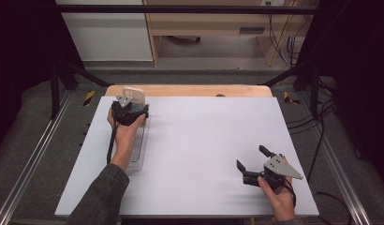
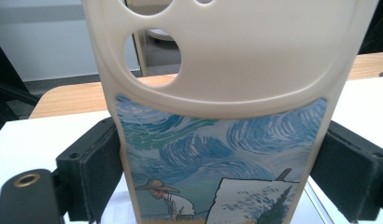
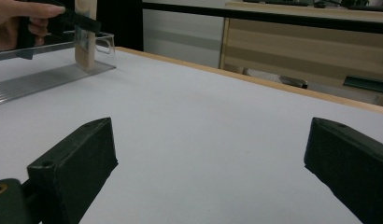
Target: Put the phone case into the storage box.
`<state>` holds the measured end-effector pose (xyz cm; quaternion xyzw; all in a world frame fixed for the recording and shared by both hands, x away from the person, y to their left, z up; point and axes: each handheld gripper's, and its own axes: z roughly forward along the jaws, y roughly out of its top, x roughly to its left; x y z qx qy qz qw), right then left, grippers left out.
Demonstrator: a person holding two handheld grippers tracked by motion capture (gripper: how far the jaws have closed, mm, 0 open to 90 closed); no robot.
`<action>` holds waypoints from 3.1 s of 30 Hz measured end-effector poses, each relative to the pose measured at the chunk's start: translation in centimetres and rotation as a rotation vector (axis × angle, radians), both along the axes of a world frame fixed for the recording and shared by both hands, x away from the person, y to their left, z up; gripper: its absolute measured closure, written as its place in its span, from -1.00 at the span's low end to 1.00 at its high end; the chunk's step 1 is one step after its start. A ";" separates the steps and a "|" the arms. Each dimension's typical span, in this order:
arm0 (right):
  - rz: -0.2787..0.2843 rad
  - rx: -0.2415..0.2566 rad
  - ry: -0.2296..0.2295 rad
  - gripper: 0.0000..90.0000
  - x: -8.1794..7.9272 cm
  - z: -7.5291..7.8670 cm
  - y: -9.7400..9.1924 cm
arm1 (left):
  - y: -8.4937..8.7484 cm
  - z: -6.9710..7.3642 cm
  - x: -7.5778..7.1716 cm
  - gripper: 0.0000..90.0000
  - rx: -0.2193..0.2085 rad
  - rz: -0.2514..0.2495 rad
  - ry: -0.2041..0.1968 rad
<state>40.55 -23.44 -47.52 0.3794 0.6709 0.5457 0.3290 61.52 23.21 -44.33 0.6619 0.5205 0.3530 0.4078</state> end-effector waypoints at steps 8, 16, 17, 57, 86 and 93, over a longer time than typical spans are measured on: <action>0.001 -0.002 0.002 -0.95 0.0 -0.1 0.0 | 0.0 -0.1 0.1 -0.77 0.000 -0.001 0.003; 0.002 -0.001 0.005 -0.95 0.0 -0.1 0.1 | 0.0 -0.1 0.1 -0.78 -0.006 0.001 0.003; 0.002 -0.002 0.003 -0.95 0.0 -0.1 0.1 | 0.0 -0.1 0.1 -0.78 -0.005 0.002 0.003; 0.006 -0.002 0.006 -0.95 0.1 -0.1 0.1 | -0.7 0.9 -0.5 -0.57 -0.014 -0.009 -0.099; 0.008 0.001 0.009 -0.95 0.1 -0.2 0.1 | -2.8 1.6 -0.1 0.96 0.033 -0.227 -0.024; 0.007 0.004 0.009 -0.95 0.0 -0.2 0.1 | -2.4 1.1 0.7 0.98 0.044 -0.195 0.001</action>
